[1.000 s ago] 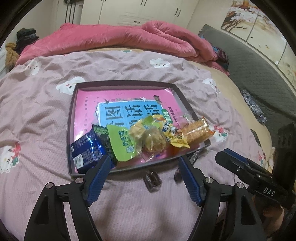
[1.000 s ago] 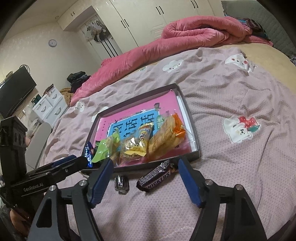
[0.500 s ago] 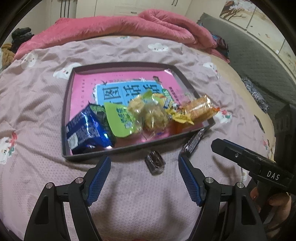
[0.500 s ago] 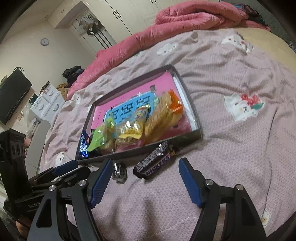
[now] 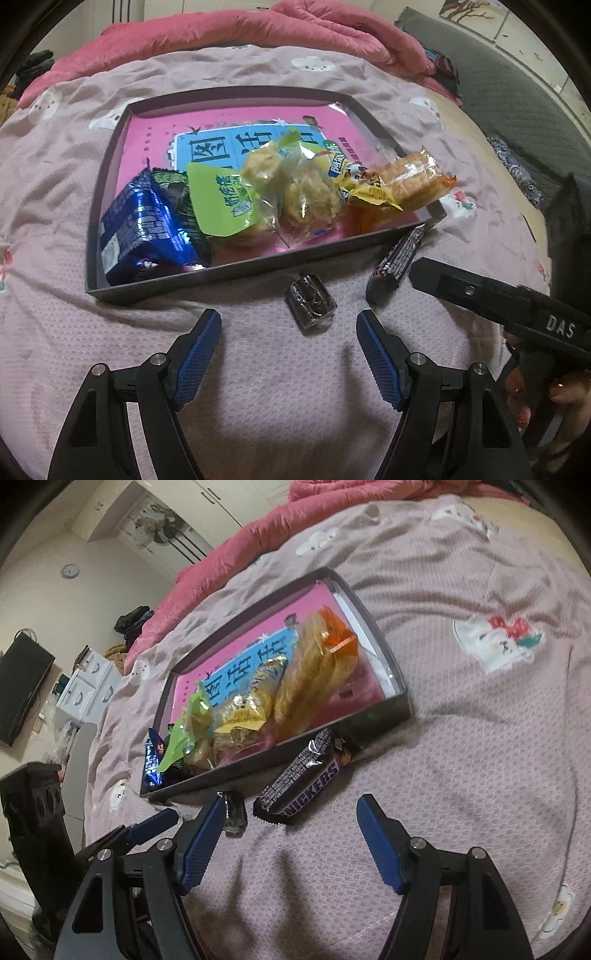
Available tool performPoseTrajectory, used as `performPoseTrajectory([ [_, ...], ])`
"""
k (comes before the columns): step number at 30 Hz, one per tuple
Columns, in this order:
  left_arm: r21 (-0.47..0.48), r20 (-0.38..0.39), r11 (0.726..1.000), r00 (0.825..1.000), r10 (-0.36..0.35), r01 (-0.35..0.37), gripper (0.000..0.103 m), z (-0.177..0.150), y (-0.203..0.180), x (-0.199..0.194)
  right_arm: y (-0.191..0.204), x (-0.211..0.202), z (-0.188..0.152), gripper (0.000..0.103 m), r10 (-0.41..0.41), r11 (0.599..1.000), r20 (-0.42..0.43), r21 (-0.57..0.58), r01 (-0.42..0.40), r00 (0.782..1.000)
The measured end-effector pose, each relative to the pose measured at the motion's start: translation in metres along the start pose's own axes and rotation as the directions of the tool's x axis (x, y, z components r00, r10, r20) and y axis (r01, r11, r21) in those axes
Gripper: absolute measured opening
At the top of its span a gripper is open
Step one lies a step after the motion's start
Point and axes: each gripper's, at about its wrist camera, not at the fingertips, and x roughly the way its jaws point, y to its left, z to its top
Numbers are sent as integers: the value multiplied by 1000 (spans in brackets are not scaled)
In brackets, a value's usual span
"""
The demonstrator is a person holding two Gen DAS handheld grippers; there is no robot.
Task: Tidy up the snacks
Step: 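Withdraw both open tools toward the Snickers bar and dark wrapped chocolate, then grasp the dark wrapped chocolate with the left tool while the right tool grasps the Snickers bar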
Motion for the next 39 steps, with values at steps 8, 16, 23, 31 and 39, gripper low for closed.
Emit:
performPoseTrajectory([
  [8,-8,-12,1000,1000,-2,2,77,1,0,8,-11,22,6,73,50,995,-31,92,-47,998],
  [16,-12,-19,1000,1000,-10,10,77,4,0,14,-14,33,14,51,35,995,-24,89,-33,999],
  [23,-22,-25,999,999,-25,25,77,7,-2,21,-15,33,13,40,46,996,-8,72,-45,999],
  [31,-12,-33,999,999,-30,30,67,10,-11,33,-22,25,7,29,88,990,-5,107,-87,996],
  [39,1,-31,1000,999,-20,21,35,10,-11,39,-31,25,3,19,135,982,-3,134,-133,991],
])
